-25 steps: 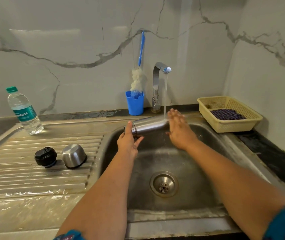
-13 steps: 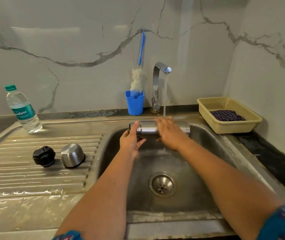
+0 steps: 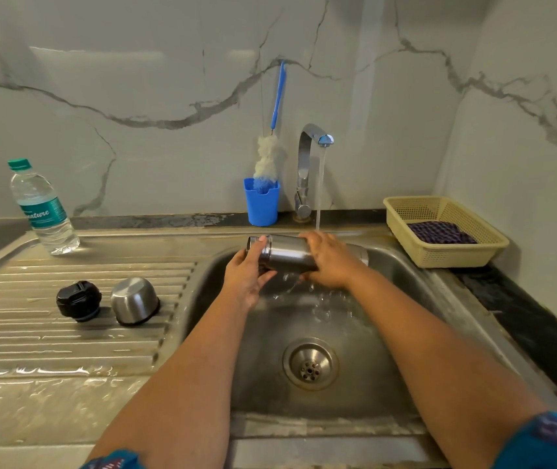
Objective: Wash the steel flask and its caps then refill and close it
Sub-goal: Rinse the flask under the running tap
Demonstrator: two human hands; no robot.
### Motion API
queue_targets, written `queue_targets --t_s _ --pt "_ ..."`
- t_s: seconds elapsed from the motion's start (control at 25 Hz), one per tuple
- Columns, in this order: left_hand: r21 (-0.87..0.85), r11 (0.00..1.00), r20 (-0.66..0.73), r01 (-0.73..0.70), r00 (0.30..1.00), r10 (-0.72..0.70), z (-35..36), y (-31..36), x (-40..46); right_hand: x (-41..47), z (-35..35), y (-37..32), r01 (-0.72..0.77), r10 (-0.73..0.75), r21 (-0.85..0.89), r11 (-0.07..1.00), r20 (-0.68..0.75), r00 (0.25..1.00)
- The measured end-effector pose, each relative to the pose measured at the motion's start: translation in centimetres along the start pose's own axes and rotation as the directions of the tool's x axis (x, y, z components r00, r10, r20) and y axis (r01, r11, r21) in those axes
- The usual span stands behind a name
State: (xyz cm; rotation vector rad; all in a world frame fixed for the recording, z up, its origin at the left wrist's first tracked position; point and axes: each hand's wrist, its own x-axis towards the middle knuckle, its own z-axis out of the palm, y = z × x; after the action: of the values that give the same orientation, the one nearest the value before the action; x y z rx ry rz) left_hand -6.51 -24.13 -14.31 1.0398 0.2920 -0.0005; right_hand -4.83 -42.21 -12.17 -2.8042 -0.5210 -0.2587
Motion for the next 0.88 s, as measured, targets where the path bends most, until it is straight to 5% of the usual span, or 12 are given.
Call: queue_targets --t_s 0.2,0.4,0.6,0.8,0.88 --pt "0.003 0.999 0.006 0.046 0.999 -0.046 0.9 -0.2 -0.2 -1.7 -0.5 4.5 -0.175 0.176 0.023 0.984 -0.053 0.983" --pt "-0.245 0.959 -0.067 0.144 0.984 -0.165 2.1 -1.4 -0.2 -1.3 0.7 3.0 -0.123 0.052 -0.186 0.975 -0.350 0.935" --pt "-0.145 0.982 0.003 0.120 0.993 -0.120 3.1 -2.4 -1.0 -0.2 2.3 -0.6 0.055 -0.087 -0.161 0.985 -0.195 0.977" --pt "-0.199 0.978 -0.060 0.063 0.995 -0.076 2.2 -1.4 -0.7 -1.8 -0.2 4.8 -0.188 0.168 -0.149 0.971 -0.139 0.976" --pt "-0.220 0.972 -0.034 0.080 0.995 -0.089 2.5 -1.4 -0.8 -1.4 -0.1 3.7 -0.151 0.115 -0.193 0.970 -0.186 0.976"
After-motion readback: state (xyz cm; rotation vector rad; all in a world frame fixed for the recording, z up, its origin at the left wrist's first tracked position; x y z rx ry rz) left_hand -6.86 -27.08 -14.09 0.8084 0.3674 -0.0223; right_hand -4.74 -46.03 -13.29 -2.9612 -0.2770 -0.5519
